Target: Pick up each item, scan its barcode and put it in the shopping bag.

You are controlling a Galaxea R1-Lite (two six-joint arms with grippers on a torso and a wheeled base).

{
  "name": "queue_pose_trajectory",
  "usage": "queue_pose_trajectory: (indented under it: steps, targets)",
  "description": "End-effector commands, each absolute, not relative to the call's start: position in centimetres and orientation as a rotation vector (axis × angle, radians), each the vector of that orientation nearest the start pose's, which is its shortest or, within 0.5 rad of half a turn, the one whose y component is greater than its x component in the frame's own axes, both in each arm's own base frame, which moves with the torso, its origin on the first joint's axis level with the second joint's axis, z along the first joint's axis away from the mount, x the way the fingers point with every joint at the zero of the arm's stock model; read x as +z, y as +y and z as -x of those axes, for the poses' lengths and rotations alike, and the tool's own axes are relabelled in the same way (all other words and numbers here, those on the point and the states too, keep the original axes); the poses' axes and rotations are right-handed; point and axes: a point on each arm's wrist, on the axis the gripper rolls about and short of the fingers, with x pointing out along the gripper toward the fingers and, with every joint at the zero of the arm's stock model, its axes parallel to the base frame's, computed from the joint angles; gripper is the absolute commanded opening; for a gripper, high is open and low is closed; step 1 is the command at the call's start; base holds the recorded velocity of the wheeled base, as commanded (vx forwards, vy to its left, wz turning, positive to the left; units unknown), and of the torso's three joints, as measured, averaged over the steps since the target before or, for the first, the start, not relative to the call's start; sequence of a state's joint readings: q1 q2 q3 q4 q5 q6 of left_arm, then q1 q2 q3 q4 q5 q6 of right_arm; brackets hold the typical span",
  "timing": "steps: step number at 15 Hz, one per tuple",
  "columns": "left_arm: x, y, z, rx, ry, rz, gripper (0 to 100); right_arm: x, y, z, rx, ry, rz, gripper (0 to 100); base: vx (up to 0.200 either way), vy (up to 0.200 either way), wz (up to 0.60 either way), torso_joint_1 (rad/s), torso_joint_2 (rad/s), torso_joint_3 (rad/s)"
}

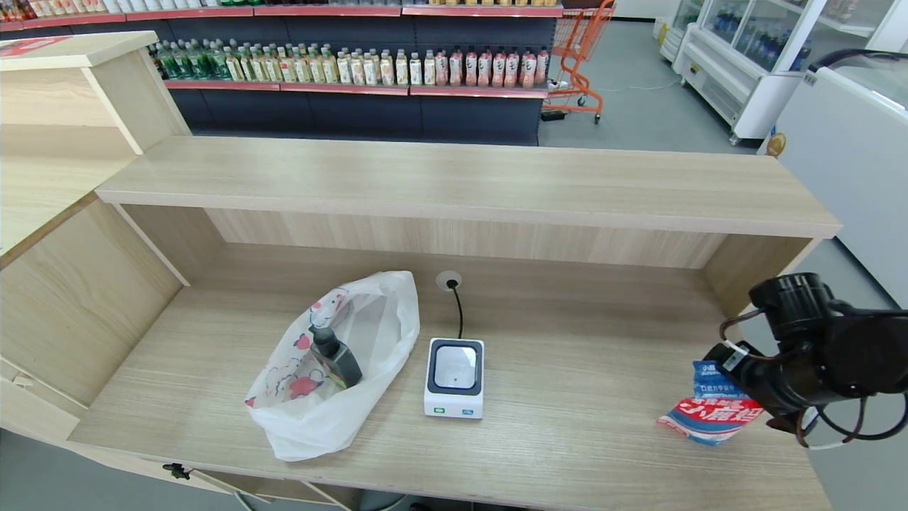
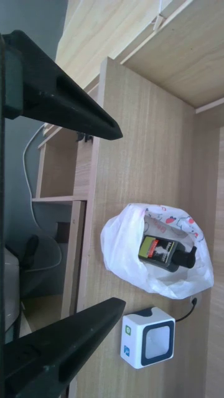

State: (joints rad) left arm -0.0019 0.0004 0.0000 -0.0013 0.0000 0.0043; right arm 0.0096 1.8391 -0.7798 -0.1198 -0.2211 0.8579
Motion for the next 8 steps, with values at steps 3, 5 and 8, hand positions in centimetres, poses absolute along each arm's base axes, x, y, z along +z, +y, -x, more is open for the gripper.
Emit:
queue_pose_trajectory:
  steps: [3,5,8]
  targets:
    - [7.6,0.0,2.3,-0.002,-0.002,-0.005,100,5.4,0.9,-31.2,-0.547,0.852,-0.574,0,0.000,0.000,0.00,0.000,0.00,0.000]
    - [7.6,0.0,2.3,0.000,-0.002,-0.005,100,5.3,0.9,-31.3,-0.529,0.865,-0.488,0,0.000,0.000,0.00,0.000,0.00,0.000]
    - [7.6,0.0,2.3,0.000,0.000,-0.005,100,7.6,1.2,-31.5,-0.436,0.758,-0.437,0,0.000,0.000,0.00,0.000,0.00,0.000]
